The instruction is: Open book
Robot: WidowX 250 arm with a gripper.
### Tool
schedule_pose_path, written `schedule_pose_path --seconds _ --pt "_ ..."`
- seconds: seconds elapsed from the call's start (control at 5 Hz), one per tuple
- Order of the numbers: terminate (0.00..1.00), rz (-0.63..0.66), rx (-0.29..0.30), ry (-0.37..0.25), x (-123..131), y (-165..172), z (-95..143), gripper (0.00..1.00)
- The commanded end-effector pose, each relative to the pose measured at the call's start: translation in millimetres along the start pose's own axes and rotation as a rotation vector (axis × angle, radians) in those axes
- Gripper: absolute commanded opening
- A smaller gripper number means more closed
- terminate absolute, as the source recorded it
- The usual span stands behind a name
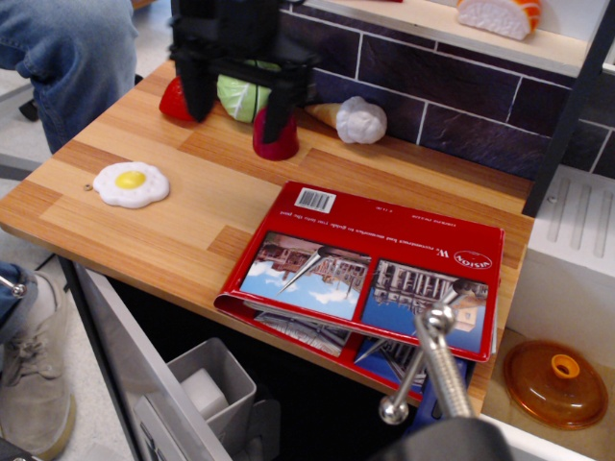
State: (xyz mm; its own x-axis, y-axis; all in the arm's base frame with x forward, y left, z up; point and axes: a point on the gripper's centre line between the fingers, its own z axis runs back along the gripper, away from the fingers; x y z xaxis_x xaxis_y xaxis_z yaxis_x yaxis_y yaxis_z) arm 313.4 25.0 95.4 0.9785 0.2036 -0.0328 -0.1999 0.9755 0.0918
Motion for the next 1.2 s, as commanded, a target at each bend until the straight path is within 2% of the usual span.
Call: schedule_pose_path --seconds 0.0,0.2,0.4,0.6,0.8,1.0 --pt "0.0 0.144 0.061 -0.034 -33 -80 27 1.0" --pt "0.0 0.167 0.14 -0.065 -47 -124 13 1.0" --pt "0.0 0.168 0.166 -0.101 -51 -153 0 1.0" --pt "0.0 0.147 0.224 -0.128 -46 -176 -13 1.0" --pt "0.0 0.114 0.252 -0.202 -42 -194 -20 1.0" --pt "0.0 0.084 0.318 -0.217 -31 -203 -28 1.0"
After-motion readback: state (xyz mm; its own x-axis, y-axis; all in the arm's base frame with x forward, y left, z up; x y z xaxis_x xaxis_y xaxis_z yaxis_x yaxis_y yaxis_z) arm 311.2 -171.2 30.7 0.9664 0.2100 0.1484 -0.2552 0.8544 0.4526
